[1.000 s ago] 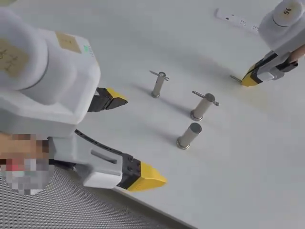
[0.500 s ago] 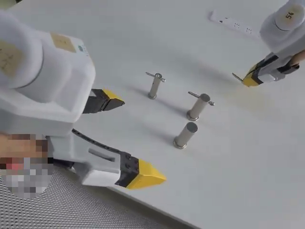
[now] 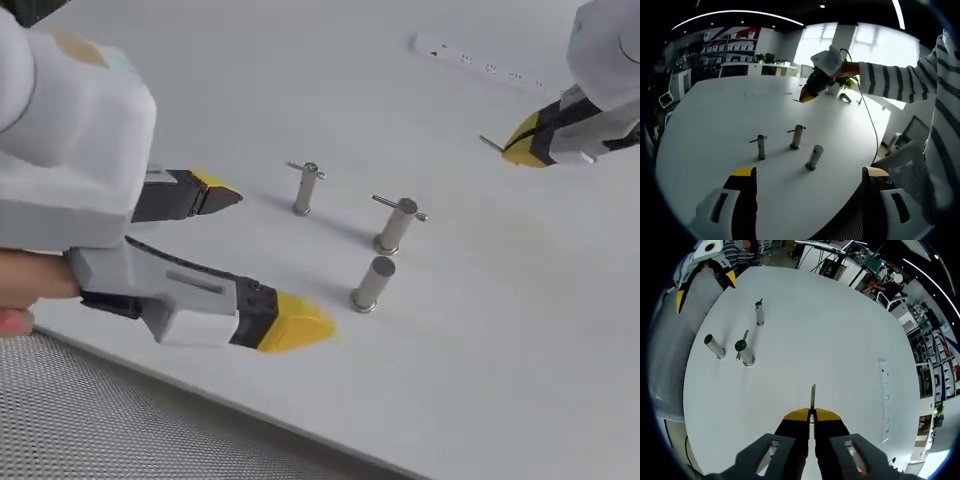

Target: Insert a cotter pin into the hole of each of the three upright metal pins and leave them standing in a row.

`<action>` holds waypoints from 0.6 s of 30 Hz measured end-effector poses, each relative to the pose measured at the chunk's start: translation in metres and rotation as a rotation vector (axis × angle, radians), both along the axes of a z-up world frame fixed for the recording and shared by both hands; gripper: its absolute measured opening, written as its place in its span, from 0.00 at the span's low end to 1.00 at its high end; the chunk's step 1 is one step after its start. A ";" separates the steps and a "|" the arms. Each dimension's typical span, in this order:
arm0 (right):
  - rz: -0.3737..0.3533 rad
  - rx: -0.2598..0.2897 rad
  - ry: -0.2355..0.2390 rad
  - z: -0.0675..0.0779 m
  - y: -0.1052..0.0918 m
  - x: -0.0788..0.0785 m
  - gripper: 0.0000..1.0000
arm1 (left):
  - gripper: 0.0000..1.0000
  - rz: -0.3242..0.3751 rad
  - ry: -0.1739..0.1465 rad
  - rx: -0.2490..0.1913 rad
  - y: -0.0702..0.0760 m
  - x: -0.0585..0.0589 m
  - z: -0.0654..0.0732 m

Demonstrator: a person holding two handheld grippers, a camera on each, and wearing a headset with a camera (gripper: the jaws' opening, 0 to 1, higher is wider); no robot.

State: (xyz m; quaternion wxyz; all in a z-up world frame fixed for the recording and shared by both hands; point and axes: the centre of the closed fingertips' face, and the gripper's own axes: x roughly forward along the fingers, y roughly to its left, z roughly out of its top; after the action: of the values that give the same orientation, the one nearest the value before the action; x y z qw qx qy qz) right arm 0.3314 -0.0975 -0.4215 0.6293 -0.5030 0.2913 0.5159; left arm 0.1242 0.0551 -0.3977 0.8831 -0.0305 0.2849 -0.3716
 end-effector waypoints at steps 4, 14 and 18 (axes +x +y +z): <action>0.009 0.028 -0.026 0.009 -0.001 -0.014 0.00 | 0.82 0.012 -0.002 -0.014 0.002 0.005 0.005; 0.030 0.140 -0.172 0.049 0.008 -0.042 0.00 | 0.72 0.025 0.007 -0.099 -0.006 0.018 0.026; 0.034 0.164 -0.211 0.056 0.011 -0.053 0.00 | 0.65 0.020 0.002 -0.132 -0.016 0.028 0.031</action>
State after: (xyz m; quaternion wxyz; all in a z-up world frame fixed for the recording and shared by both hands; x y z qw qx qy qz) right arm 0.2788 -0.0868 -0.3652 0.6866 -0.5062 0.1716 0.4928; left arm 0.1526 0.0392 -0.3665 0.8825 -0.0918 0.2604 -0.3806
